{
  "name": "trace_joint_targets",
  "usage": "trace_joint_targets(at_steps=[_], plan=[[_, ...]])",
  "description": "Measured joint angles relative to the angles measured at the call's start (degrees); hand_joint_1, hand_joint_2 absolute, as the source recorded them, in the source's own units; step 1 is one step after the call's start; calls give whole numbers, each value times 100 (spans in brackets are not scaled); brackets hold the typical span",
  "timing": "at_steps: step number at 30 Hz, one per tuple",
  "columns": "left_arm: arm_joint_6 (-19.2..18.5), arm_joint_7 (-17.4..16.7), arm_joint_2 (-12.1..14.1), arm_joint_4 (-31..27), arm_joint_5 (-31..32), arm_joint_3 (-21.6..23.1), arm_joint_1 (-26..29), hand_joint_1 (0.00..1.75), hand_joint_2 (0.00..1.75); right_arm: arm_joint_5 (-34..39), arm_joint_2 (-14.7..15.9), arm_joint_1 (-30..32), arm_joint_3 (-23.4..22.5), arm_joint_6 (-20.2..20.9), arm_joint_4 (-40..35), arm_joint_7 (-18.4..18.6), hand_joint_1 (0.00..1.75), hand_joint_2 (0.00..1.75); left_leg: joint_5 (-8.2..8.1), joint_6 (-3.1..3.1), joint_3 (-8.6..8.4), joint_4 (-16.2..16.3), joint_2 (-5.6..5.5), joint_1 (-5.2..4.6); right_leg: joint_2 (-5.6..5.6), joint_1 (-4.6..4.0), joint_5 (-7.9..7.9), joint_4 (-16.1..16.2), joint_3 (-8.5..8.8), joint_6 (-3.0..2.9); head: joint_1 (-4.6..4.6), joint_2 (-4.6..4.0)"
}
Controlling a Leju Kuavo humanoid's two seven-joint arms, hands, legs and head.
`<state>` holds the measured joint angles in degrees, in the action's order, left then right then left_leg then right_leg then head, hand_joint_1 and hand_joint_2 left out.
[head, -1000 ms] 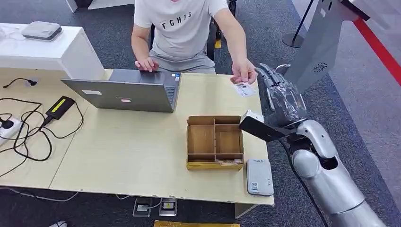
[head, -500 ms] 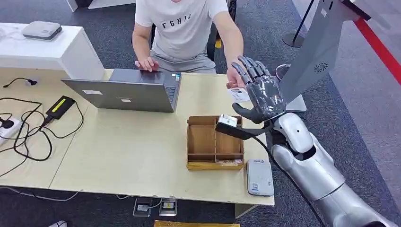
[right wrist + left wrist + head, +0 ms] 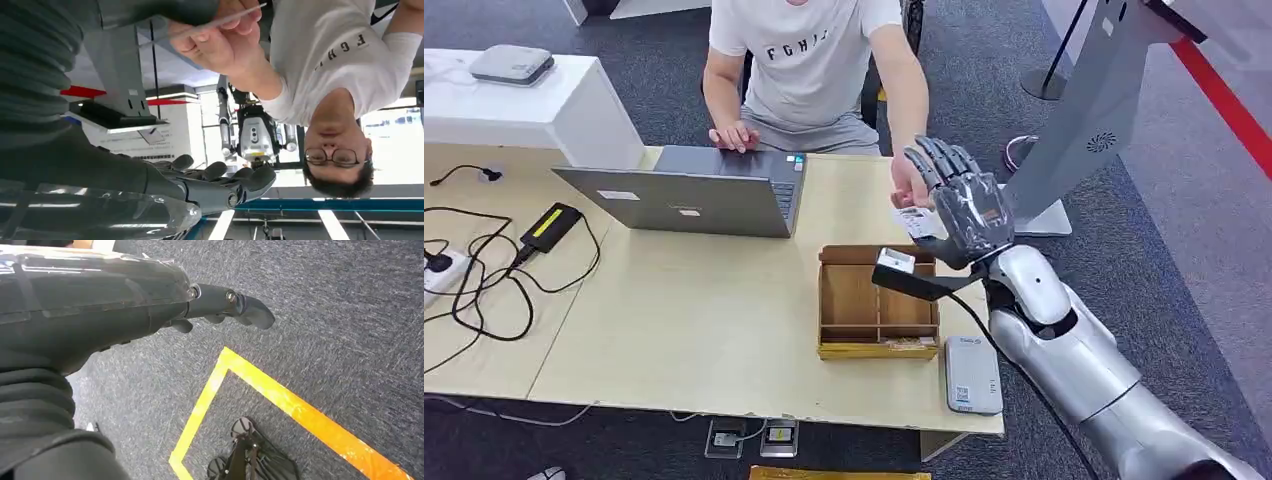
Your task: Pass the card to the sensor for recognition and then transmit it.
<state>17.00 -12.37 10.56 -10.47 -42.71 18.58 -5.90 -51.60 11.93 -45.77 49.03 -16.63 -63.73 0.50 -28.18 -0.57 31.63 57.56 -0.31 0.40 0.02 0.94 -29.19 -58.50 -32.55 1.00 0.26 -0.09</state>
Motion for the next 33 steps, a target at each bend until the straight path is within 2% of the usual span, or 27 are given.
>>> trace_joint_targets(at_steps=[19,33], plan=[[-103,-61,63,-20,-11,243,1,0,0,177,0,-26,339,-109,85,50,175,175,0,0,-1,0,1,0,0,0,0,0,0,0,0,0],[-107,-70,101,-28,-179,304,1,0,0,240,74,21,361,-127,181,125,175,175,0,1,-4,1,2,0,1,0,0,1,-1,0,-2,0]])
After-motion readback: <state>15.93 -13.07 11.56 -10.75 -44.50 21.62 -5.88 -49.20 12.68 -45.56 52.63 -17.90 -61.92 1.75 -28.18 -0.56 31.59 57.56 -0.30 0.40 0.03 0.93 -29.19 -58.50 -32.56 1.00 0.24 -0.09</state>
